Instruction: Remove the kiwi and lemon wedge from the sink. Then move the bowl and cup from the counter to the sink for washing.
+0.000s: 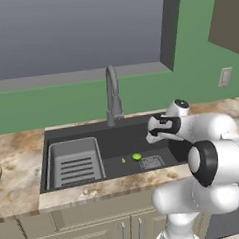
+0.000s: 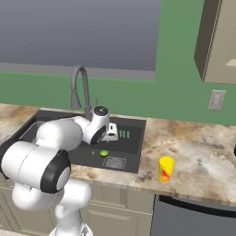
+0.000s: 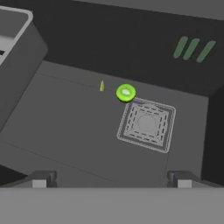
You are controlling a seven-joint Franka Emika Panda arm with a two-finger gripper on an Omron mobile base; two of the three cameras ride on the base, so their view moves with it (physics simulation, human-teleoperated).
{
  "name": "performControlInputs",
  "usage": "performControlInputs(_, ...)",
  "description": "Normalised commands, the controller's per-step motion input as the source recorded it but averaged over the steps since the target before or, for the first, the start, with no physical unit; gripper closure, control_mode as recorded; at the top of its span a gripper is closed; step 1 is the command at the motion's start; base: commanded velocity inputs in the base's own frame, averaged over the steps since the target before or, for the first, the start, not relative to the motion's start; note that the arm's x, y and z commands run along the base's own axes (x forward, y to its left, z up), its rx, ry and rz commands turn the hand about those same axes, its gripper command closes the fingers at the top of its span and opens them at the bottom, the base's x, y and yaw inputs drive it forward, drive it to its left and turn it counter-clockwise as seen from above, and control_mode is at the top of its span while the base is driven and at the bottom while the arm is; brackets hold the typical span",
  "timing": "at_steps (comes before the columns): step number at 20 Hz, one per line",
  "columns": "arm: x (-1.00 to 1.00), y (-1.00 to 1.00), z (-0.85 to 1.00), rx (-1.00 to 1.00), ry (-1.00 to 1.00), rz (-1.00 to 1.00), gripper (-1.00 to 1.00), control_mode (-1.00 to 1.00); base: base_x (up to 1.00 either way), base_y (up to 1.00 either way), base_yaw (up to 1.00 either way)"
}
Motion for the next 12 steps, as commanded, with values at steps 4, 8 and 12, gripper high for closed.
performControlInputs(4,0.06,0.07,-0.16,0.00,0.00,0.01,-1.00,-1.00,0.00,0.00,0.00)
performControlInputs(8,0.08,0.09,-0.16,0.00,0.00,0.02,-1.00,-1.00,0.00,0.00,0.00)
performControlInputs(12,0.09,0.08,-0.16,0.00,0.00,0.01,-1.00,-1.00,0.00,0.00,0.00)
